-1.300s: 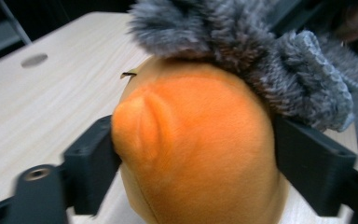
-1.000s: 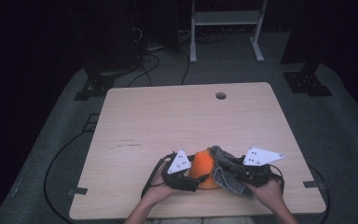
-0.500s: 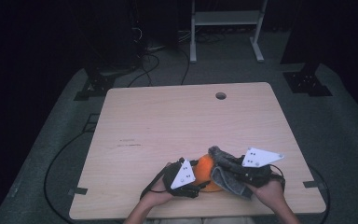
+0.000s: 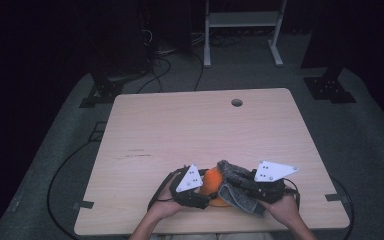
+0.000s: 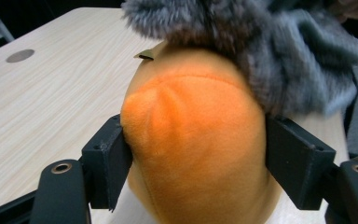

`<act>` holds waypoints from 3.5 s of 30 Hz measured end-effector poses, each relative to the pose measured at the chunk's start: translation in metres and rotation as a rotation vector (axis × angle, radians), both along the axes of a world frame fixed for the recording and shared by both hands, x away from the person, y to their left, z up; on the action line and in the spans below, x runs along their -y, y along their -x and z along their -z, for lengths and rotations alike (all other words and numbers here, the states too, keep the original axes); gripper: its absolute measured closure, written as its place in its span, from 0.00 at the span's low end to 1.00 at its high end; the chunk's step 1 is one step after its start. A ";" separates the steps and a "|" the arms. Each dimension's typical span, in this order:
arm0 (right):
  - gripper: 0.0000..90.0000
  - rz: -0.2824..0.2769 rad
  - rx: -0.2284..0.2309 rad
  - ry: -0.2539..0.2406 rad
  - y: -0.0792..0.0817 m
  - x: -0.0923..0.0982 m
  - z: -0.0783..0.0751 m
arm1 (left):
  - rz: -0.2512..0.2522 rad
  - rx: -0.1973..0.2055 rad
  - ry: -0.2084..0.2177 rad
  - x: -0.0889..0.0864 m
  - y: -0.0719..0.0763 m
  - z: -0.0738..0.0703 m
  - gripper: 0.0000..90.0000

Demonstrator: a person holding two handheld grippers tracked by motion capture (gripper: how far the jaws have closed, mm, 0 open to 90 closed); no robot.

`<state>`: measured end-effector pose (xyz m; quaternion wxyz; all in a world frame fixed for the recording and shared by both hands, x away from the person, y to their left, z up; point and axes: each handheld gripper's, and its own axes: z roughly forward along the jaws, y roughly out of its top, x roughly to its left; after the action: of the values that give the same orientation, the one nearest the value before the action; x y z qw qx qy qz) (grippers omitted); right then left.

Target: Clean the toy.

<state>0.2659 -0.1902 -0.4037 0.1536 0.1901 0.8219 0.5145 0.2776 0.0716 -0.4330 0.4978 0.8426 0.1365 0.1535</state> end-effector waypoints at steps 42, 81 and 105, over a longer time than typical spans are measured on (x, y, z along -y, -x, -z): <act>0.86 0.035 -0.035 -0.015 0.002 0.004 0.008 | 0.020 -0.100 0.033 -0.002 -0.004 -0.009 0.15; 0.85 0.072 -0.122 -0.066 -0.017 0.024 0.026 | 0.044 -0.070 0.031 -0.021 -0.004 0.005 0.30; 0.85 0.073 -0.195 -0.073 -0.023 0.042 0.020 | 0.133 -0.015 -0.007 -0.005 0.010 0.002 0.28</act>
<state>0.2884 -0.2322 -0.4236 0.0847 0.2746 0.8062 0.5171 0.2677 0.0764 -0.4349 0.5031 0.8526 0.0835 0.1145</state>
